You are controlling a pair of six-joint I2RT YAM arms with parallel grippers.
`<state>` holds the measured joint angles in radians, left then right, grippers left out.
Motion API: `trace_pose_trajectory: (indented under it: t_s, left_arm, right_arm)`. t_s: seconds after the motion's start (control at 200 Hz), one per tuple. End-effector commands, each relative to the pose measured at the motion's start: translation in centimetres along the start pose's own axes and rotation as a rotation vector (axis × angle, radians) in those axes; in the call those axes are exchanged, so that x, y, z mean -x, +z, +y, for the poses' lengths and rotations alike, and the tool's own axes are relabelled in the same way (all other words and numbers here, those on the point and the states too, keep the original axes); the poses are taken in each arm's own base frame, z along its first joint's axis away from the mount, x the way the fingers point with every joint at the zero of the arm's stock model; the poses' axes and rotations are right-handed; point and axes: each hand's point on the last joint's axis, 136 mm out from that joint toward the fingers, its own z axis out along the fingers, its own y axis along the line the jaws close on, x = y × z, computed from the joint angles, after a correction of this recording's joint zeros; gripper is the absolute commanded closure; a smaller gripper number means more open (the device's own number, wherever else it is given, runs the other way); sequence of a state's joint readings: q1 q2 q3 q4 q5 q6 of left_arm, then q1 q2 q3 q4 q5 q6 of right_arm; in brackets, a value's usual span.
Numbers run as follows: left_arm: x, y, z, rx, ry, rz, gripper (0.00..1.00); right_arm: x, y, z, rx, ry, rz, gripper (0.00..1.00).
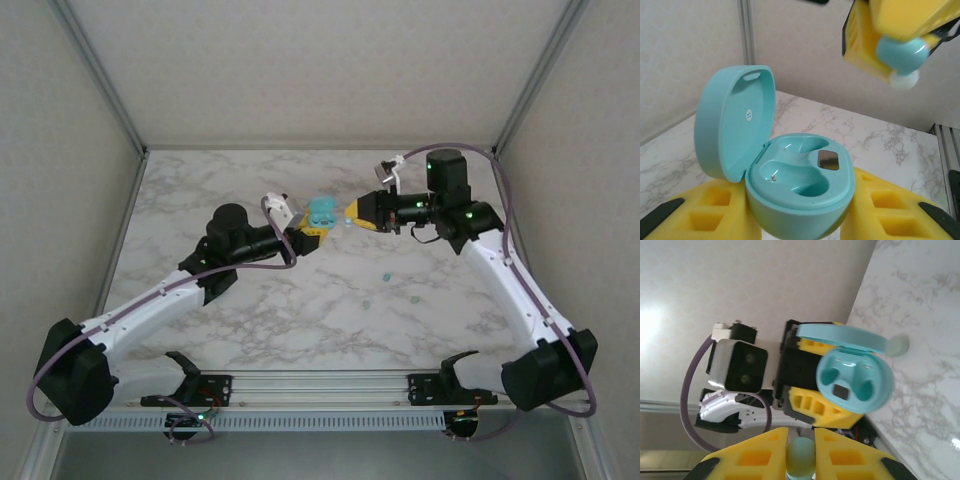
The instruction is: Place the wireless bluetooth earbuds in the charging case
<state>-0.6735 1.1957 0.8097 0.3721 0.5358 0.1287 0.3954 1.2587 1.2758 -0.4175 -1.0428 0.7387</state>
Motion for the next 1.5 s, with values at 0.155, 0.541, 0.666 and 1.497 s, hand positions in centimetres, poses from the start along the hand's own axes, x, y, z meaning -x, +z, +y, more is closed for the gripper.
trace_pose_trajectory:
  t_s: [0.155, 0.541, 0.666, 1.497]
  left_arm:
    - [2.1, 0.5, -0.3, 0.005, 0.088, -0.077, 0.77]
    - [2.6, 0.8, -0.6, 0.008, 0.100, -0.075, 0.77]
    - [2.7, 0.9, -0.6, 0.009, 0.097, -0.077, 0.77]
    - [3.3, 1.4, 0.0, 0.059, 0.076, -0.111, 0.77]
  right_arm:
    - [1.4, 1.6, 1.3, -0.082, -0.124, -0.137, 0.81]
    - [1.8, 3.7, 0.9, -0.105, -0.119, -0.160, 0.81]
    - [1.7, 4.3, 0.6, -0.113, -0.112, -0.149, 0.81]
    - [1.1, 5.0, -2.0, -0.200, -0.067, -0.150, 0.80]
